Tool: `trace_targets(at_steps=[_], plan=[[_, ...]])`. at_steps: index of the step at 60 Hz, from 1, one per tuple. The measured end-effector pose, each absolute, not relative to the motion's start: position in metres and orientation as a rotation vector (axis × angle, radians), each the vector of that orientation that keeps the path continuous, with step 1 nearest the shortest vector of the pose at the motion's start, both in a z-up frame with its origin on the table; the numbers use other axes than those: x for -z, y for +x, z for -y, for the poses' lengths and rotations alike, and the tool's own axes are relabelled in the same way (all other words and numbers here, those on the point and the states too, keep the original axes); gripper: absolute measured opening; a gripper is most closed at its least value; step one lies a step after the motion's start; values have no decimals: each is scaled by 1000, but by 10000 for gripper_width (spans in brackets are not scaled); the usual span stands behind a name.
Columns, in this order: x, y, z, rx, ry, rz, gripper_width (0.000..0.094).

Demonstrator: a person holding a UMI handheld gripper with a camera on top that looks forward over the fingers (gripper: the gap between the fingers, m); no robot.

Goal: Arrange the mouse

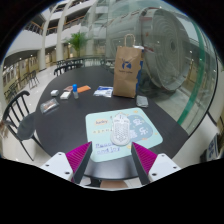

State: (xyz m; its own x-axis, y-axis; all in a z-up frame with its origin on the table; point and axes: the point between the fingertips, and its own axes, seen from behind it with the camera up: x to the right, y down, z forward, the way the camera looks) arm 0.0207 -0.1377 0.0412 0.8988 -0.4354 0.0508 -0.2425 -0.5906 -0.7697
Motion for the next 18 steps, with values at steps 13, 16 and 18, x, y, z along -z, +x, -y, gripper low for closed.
trace_targets(at_steps=[13,16,18], plan=[[-62,-56,193,259,-2174,-443,811],[-65,-66,203,283,-2179,-449,813],[-65,-70,207,299,-2182,-469,815]])
